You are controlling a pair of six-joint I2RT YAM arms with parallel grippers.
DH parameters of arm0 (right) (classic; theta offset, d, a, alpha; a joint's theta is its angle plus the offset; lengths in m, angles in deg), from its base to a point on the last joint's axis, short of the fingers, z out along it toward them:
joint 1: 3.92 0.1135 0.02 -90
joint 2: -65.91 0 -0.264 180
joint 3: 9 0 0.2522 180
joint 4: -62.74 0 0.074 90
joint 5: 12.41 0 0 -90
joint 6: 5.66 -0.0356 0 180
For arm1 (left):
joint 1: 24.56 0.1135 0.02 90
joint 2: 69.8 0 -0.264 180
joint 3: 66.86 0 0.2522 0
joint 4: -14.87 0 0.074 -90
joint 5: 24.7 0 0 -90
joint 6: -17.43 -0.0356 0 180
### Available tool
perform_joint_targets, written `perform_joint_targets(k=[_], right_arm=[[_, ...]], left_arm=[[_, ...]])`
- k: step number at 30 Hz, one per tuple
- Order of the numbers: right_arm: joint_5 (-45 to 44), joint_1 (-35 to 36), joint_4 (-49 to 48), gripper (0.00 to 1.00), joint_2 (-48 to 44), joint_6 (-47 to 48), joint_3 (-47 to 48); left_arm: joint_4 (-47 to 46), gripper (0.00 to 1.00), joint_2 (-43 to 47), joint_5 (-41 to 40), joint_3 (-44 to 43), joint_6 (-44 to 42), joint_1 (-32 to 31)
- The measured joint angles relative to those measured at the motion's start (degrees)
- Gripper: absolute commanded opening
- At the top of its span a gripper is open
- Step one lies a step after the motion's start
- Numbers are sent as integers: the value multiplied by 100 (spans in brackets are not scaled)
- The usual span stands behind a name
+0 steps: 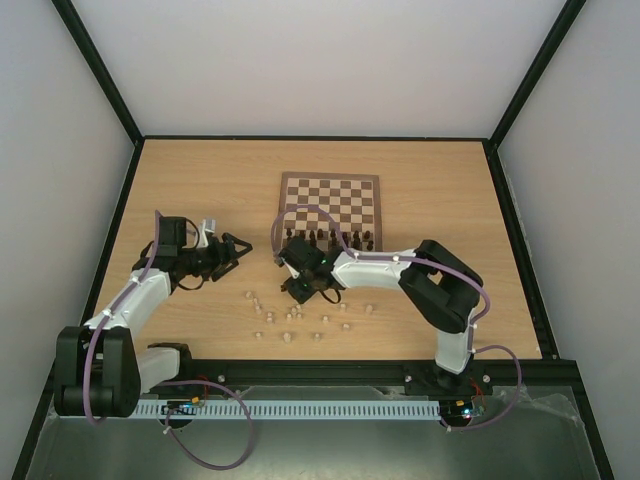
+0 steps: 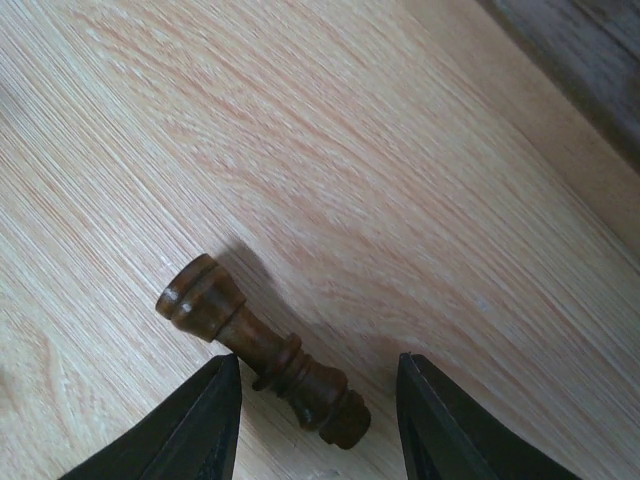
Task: Set up the chess pieces on the board
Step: Pick up the chess piece at the center of the board, then place the chess piece on the chessboard.
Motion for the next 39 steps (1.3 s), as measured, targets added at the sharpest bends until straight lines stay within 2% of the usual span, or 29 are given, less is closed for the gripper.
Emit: perform_joint_targets(k=[6,10,19,30,39], right_arm=[[90,-4,-4,43,170,44,219],[146,-4,-11,29,214,105,269],[240,-26,-17,10,223,94,269],[332,-144,17,7,-44,111,208],[748,-160,33,9,-1565,225,81]], left_arm=[[-4,79,-9,0,0,2,0],[-4,78,-9,2,0,2,0],[-4,79,-9,52,0,0,0],[42,76,175,435,0,0,0],[-177,80,476,1670,201,568,-24]])
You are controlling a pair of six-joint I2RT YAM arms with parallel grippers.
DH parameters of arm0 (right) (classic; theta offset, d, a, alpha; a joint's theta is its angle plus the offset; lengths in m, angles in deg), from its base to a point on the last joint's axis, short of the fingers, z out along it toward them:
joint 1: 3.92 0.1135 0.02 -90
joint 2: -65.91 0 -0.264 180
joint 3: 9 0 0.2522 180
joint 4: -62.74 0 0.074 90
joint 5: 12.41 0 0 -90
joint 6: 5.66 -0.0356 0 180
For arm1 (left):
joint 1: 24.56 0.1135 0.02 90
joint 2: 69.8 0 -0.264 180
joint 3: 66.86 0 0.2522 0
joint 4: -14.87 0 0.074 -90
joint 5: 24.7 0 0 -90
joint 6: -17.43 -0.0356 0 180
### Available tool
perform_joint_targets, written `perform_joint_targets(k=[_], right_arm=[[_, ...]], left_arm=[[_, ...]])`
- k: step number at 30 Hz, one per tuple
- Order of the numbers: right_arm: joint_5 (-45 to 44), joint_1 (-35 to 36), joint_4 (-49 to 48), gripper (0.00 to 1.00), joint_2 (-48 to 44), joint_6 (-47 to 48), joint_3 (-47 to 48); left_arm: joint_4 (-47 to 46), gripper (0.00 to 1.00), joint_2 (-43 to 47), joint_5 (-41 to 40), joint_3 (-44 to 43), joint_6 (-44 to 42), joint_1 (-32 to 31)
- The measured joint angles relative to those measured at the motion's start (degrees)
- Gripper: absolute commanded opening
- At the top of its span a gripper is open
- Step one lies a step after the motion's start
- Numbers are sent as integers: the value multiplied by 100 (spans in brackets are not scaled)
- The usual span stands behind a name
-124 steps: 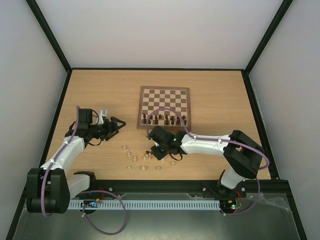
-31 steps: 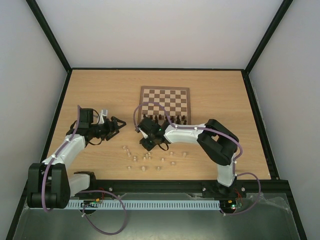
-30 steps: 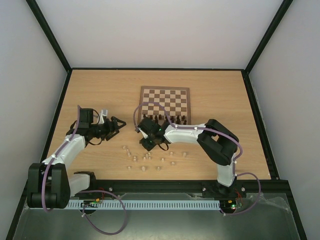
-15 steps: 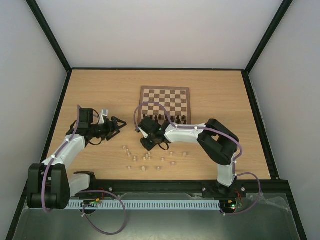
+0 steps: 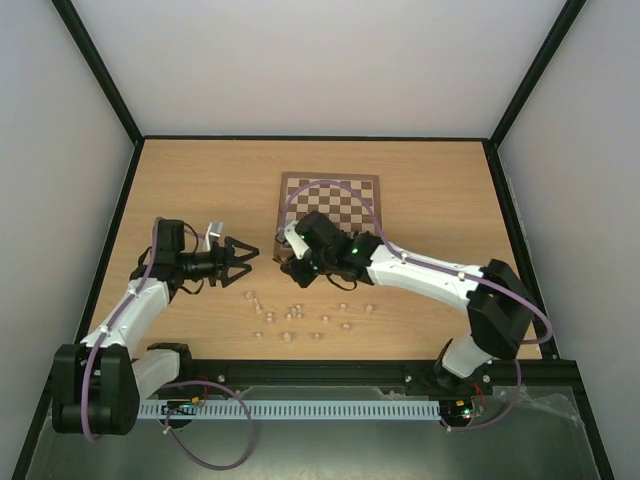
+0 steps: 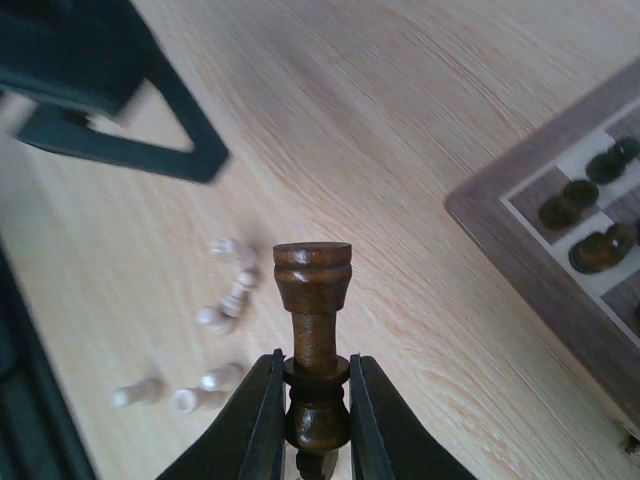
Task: Set up the chess pieces on the board
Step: Place the chess piece on the chessboard.
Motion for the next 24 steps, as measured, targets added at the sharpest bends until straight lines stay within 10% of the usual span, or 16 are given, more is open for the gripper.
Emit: perform_joint_targets(k=[13,24], right_arm=[[634,184,140,8,-22,184,153],[699,234,179,8,15,267,186]], left_arm=[[-680,81,142,267,190,793,-765],[-901,44,39,111,195,1016,-1036]])
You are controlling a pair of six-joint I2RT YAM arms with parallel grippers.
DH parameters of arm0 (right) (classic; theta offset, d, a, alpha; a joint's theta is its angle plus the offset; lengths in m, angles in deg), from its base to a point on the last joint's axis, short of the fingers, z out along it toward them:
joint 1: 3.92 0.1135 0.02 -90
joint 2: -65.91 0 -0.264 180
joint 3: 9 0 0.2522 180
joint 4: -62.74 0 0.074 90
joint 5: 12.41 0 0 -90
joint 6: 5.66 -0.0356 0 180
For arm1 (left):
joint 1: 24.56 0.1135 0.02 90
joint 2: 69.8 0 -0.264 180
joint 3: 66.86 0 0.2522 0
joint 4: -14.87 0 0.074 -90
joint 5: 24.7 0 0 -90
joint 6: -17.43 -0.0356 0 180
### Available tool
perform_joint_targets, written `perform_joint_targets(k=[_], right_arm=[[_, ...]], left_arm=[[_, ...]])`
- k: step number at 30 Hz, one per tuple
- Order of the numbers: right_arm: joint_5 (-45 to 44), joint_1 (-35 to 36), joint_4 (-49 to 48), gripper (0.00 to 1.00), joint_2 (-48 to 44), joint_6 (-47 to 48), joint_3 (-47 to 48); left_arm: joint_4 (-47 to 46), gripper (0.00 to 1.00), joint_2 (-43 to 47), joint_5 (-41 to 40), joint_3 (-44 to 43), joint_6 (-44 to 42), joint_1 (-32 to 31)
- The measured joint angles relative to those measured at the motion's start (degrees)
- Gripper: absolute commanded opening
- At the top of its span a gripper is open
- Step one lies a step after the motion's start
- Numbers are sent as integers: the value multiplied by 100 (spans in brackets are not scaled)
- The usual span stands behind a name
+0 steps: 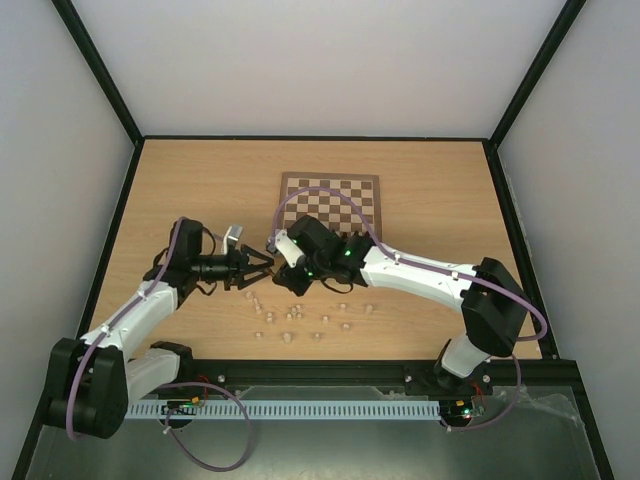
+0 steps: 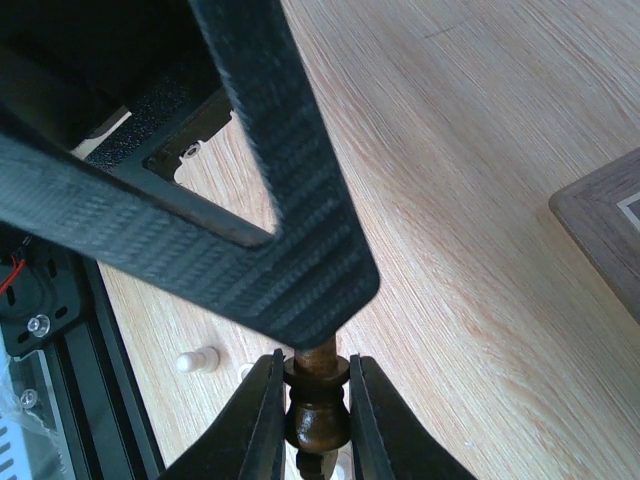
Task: Set up the chess pieces on the board
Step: Place the chess piece on the chessboard.
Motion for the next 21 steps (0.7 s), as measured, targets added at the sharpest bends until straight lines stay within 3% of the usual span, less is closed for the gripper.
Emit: perform_joint_targets(k=[7,10,13,16,21], right_arm=[[-44,-17,46,8,-4,17,0],[-66,-31,57,12,-15,17,0],[-103,-35,87,29,-33,26,0],[-149,-22,-22,40,-79,-22,-52],[-299,2,-531,42,-673,-203,-796]], left_arm=[[-26,17,-142,-278,20,79,-164],[-50,15,-162,-380,22,116,-208],[-114,14,-177,-417,22,160,-249],[-354,14,-177,-369,22,339,-317],[-944,14,-125,-382,83,907,-363]])
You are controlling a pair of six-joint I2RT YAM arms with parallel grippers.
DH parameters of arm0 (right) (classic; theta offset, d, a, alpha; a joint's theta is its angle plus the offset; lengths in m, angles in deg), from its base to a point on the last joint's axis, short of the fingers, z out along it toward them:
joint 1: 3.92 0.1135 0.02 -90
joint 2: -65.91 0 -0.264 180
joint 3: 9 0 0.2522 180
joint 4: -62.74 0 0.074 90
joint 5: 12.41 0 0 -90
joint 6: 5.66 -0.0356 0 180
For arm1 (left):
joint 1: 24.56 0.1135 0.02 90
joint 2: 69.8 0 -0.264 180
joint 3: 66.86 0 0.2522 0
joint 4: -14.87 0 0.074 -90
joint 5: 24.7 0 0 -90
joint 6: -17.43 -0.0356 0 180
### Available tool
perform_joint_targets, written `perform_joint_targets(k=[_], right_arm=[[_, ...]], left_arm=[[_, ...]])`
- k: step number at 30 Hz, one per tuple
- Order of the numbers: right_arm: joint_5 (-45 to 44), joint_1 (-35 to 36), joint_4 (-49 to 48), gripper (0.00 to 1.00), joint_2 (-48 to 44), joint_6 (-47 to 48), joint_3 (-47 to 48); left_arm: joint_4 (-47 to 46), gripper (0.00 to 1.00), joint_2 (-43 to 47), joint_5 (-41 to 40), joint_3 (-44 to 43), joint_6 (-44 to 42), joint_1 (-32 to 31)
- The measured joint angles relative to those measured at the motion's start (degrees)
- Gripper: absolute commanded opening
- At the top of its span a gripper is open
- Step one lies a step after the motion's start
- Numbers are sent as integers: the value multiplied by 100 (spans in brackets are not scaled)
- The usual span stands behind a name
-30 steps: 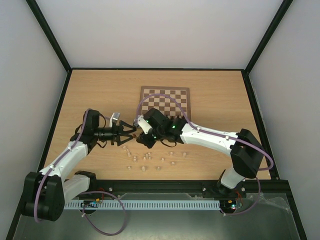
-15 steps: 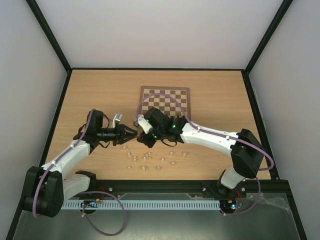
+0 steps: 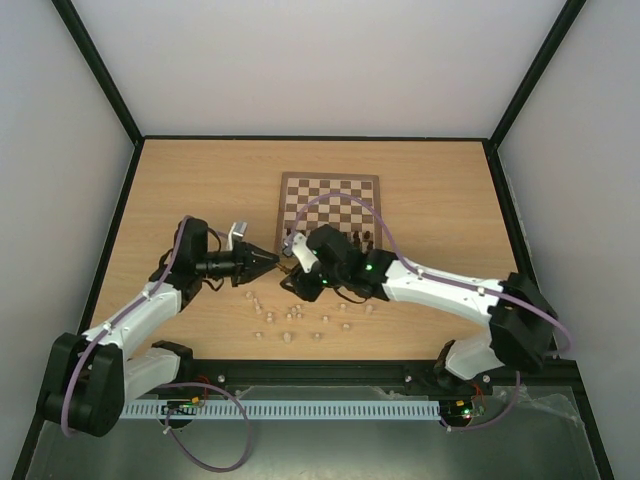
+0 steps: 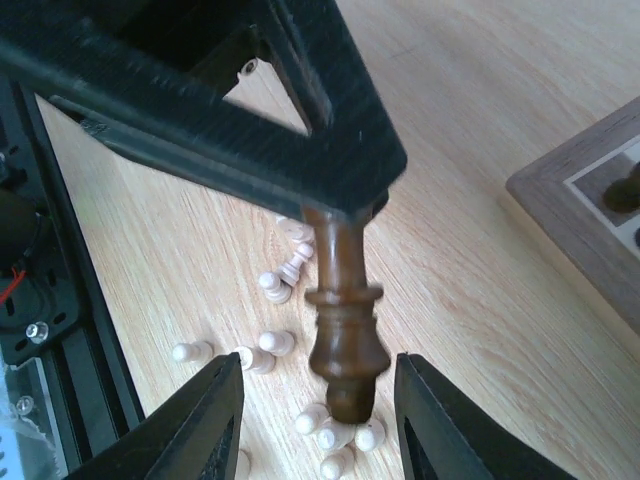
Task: Set up the chess pieces on the board
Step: Place the chess piece on the chessboard.
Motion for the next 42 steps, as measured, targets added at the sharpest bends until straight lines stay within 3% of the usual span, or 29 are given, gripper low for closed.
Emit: perform_joint_targets(k=[8,16,24,34,42], right_arm=[[-267,-2,-1150,40,-1003,-487,-1001],[-448,0,-1784,34,-1121,-699,-1189],[-479,0,-1919,27,-1021,-730,-1187],[-494,-2,-1921,12,-960,-732,-1187],[-553,-2,-1899,4,-1049,-732,-1191]], left_arm=[[-754,16,109,-57,81,874,0],[-1279,16,175,-63,299,1495,-42],[-1427,17,214,-63,299,1683,-70],[-1495,17,214,-59,304,1755,-70],[-1499,25,216,-63,308,1733,-72]])
